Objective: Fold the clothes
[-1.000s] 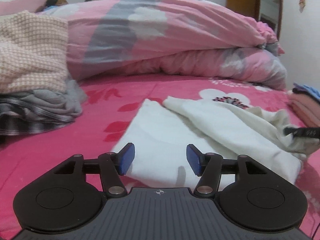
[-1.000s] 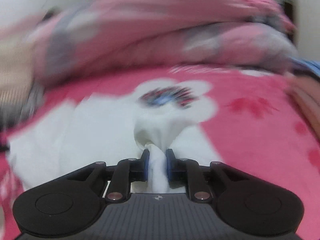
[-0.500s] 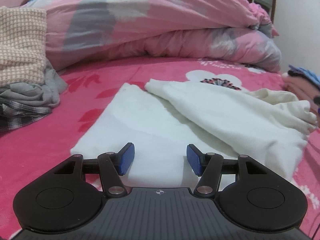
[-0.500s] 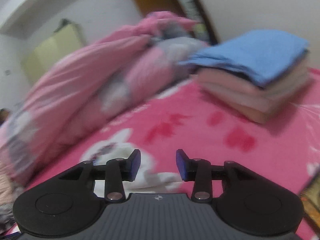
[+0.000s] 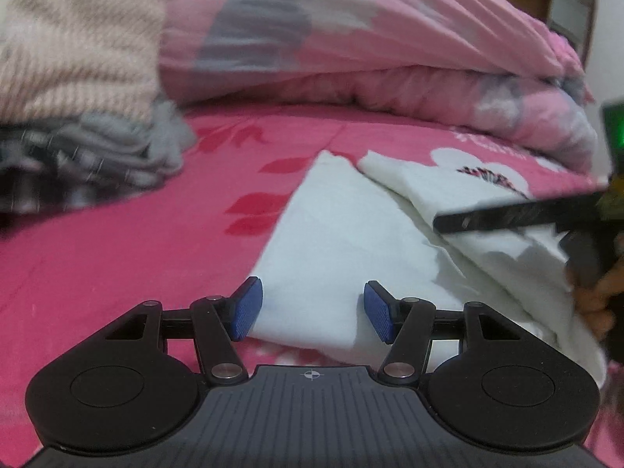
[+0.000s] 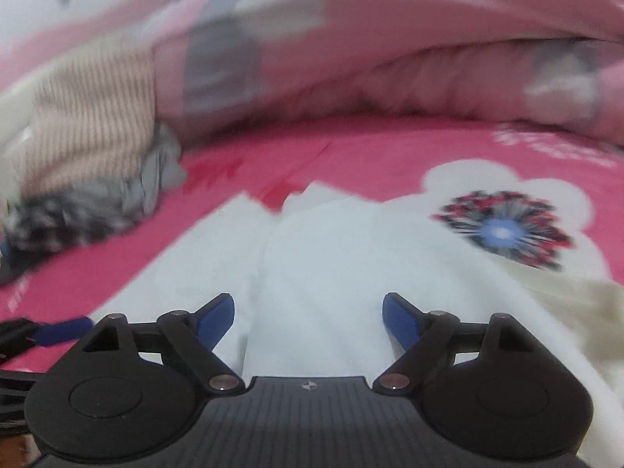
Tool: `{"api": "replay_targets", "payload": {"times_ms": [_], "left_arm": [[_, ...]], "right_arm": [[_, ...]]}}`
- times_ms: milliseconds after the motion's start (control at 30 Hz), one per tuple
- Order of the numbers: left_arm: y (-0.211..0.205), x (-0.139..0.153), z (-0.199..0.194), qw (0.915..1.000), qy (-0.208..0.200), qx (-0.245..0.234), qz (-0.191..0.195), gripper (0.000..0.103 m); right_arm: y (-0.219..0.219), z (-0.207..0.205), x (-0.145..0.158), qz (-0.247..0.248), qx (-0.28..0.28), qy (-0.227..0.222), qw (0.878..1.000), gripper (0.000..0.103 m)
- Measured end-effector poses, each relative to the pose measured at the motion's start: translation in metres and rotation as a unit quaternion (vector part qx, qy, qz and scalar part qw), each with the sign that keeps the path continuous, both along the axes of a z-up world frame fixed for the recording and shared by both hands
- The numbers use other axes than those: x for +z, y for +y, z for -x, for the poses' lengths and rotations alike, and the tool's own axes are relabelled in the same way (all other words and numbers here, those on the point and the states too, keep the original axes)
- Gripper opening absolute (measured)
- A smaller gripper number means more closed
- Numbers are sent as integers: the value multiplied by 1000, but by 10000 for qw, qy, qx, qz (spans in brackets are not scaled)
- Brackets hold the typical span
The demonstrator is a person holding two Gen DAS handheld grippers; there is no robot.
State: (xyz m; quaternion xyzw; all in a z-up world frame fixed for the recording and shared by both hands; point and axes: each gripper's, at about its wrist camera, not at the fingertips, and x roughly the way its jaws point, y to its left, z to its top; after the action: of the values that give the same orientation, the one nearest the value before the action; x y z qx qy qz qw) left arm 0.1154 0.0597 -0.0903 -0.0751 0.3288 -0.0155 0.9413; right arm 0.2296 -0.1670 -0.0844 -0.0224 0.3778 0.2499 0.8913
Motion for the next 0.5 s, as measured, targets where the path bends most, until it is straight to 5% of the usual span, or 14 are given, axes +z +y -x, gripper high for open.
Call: {"api": "replay_targets", "payload": {"times_ms": [67, 100, 133, 267, 500], "left_arm": [[4, 1, 2, 10000, -23, 72, 26, 58], [6, 1, 4, 9999, -34, 107, 26, 59], [7, 1, 4, 9999, -31, 128, 51, 59], [9, 4, 9, 9998, -31, 172, 130, 59], [9, 16, 22, 9997, -161, 146, 142, 59]], "right_arm": [[9, 4, -5, 460, 45, -242, 9986, 51], [8, 7, -4, 514, 47, -320, 9982, 24], [3, 12, 0, 376, -25, -317, 9988, 18], [-25, 46, 23, -87, -498, -509, 9974, 15], [-102, 158, 56, -1175, -362, -701, 9899, 15]]}}
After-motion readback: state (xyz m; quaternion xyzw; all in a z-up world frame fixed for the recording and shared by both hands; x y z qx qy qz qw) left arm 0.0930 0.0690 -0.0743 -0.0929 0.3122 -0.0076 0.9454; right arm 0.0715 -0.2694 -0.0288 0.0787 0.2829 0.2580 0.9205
